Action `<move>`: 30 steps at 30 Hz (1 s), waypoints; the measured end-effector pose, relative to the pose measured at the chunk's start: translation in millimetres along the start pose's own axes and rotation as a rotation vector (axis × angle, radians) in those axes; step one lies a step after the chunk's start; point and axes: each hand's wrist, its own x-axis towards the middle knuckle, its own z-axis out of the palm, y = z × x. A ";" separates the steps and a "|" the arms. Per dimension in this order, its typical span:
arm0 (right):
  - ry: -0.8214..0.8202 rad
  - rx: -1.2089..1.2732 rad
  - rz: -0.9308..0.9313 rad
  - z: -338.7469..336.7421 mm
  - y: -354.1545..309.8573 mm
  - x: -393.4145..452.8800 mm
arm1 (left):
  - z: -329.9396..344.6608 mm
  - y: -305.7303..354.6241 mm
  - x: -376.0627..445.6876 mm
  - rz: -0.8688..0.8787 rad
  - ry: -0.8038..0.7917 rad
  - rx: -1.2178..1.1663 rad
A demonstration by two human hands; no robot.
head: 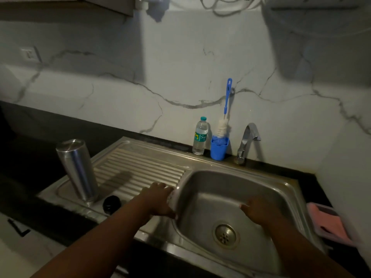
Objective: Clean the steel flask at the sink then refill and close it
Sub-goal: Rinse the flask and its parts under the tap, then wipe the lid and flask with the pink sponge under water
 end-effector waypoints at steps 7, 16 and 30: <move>0.128 0.029 0.065 9.1 -54.8 -56.2 | 11.6 -57.9 -30.8 0.018 -0.144 0.075; 0.147 0.122 0.168 8.3 -89.9 -116.7 | 37.3 -77.7 -39.9 0.160 0.039 -0.063; 0.166 0.186 0.348 -2.2 38.8 -182.3 | -22.6 130.8 -43.9 0.437 -0.068 -1.120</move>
